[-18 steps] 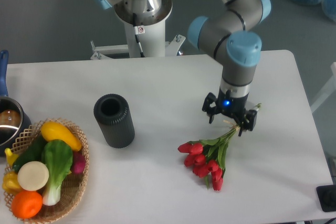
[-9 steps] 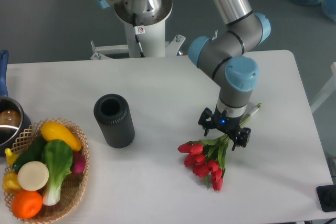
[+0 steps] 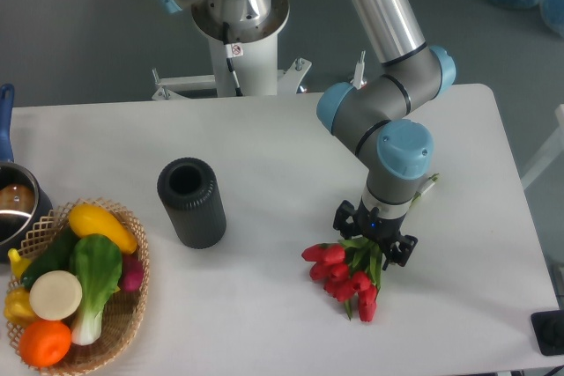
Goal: Pick up the flowers from the table
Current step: 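Close the gripper around the tulip stems near the blooms, then lift the red tulip bunch up off the table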
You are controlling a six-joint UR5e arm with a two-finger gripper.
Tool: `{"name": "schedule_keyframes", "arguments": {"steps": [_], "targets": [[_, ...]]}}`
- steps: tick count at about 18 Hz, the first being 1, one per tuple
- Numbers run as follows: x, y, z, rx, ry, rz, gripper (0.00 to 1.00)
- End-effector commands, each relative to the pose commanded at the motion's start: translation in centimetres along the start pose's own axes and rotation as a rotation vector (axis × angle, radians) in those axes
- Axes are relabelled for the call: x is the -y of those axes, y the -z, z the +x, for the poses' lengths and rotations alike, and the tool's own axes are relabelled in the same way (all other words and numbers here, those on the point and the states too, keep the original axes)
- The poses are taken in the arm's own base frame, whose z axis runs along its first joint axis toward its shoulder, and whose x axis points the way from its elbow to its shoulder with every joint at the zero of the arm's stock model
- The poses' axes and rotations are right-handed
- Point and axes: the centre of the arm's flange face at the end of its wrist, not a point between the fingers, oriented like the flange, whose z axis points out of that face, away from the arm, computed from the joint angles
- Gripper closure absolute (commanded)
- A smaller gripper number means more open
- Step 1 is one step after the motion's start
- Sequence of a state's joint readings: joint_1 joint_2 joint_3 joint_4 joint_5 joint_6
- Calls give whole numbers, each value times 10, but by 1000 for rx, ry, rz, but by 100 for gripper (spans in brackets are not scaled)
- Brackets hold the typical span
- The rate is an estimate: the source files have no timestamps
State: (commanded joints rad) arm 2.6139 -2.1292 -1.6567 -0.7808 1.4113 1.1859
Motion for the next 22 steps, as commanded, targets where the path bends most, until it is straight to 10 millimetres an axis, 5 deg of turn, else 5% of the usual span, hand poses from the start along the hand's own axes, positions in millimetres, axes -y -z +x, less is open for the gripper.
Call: {"name": "schedule_keyframes", "arguments": {"steps": [2, 9, 12, 22], "targets": [[3, 14, 0, 19, 45, 10, 100], [-7, 57, -6, 70, 76, 20, 100], [-25, 95, -13, 82, 109, 20, 100], [-14, 189, -25, 135, 123, -27, 100]]}}
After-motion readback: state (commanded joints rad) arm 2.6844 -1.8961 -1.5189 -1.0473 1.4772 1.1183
